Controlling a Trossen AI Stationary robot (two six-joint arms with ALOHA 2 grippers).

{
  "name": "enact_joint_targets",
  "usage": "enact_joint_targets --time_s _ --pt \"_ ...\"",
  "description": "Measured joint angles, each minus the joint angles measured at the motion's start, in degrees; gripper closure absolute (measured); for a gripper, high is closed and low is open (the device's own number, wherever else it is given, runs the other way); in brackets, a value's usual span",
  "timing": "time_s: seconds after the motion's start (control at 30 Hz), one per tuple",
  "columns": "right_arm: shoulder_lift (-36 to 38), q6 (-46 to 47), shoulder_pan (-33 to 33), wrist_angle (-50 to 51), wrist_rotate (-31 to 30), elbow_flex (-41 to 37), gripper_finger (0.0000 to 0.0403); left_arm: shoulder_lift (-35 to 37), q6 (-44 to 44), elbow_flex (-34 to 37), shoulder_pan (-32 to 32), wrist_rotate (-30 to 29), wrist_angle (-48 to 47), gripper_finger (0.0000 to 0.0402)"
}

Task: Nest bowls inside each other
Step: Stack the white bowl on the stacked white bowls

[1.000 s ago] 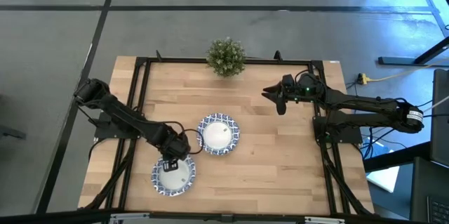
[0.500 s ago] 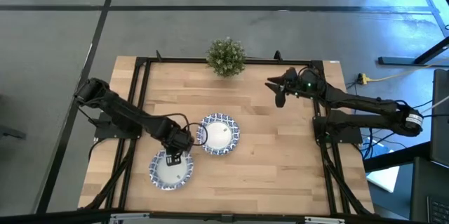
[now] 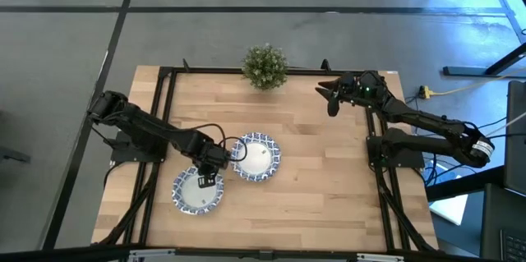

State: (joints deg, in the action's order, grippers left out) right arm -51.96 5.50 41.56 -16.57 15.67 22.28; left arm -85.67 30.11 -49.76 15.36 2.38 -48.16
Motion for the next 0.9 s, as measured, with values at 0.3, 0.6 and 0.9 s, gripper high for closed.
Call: enact_joint_targets --time_s 0.3,0.6,0.9 --pt "0.00 -1.62 1.62 -0.04 0.55 0.00 0.0271 0.00 0.47 0.00 -0.10 -0.59 0.15 0.0317" --pt "0.00 -1.36 4.74 -3.75 0.55 0.00 0.0271 0.00 8.61 0.00 -0.97 -1.64 0.07 0.0317" --pt "0.00 -1.51 7.52 -3.81 0.95 0.00 0.0271 0.00 7.89 0.00 -1.14 -1.21 0.17 0.0317"
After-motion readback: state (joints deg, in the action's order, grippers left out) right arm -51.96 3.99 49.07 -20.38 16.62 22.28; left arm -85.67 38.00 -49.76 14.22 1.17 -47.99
